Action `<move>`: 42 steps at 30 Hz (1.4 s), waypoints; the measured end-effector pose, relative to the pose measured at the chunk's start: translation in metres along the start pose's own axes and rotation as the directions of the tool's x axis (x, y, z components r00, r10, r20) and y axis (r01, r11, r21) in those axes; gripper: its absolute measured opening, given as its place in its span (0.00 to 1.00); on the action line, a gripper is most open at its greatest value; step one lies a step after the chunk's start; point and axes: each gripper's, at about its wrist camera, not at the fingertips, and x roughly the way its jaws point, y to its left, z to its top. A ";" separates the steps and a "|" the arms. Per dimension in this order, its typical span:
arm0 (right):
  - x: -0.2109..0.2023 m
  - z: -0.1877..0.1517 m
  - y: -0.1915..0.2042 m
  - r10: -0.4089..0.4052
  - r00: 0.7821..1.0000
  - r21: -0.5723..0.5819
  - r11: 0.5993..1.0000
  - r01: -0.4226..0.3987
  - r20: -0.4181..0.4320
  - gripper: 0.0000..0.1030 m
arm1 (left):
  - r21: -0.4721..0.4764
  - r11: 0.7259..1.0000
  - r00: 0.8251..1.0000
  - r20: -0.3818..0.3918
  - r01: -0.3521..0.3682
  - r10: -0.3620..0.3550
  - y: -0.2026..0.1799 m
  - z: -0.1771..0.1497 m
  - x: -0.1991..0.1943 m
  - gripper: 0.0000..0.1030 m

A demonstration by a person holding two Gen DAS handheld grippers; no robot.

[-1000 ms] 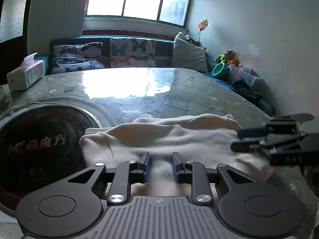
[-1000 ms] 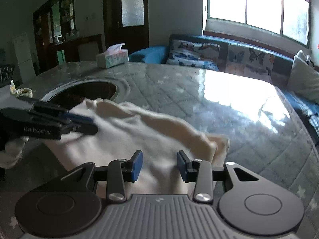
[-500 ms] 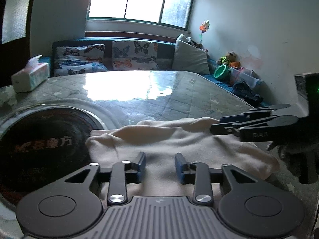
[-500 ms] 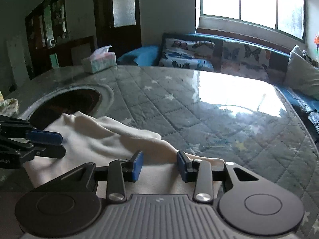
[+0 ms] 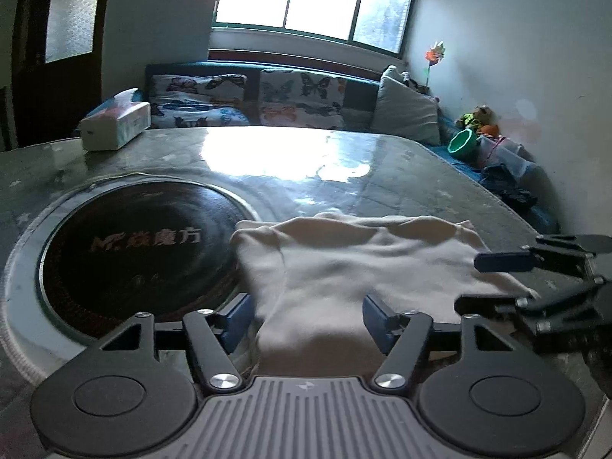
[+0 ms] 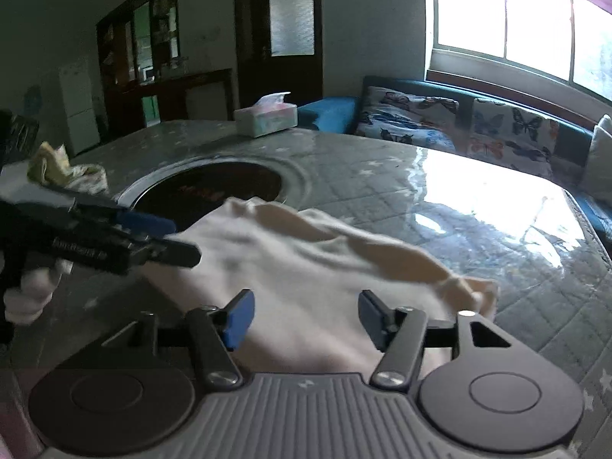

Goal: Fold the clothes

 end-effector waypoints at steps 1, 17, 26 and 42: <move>0.000 -0.002 0.003 0.005 1.000 0.001 1.000 -0.005 -0.003 0.62 | -0.001 1.000 1.000 0.000 -0.010 0.010 0.000 -0.001 -0.002 0.73; -0.034 -0.015 0.045 -0.017 0.999 -0.017 1.000 0.018 0.049 0.89 | 0.006 0.998 0.993 0.093 -0.070 0.069 -0.004 -0.015 -0.042 1.00; -0.060 -0.022 0.068 -0.016 0.991 -0.010 1.000 0.018 0.132 1.00 | -0.011 0.997 0.986 0.147 -0.081 0.082 -0.002 -0.025 -0.074 1.00; -0.042 -0.001 0.104 0.087 0.991 -0.141 0.987 -0.072 0.104 1.00 | -0.128 0.984 0.982 0.126 -0.122 0.138 0.023 -0.032 -0.084 1.00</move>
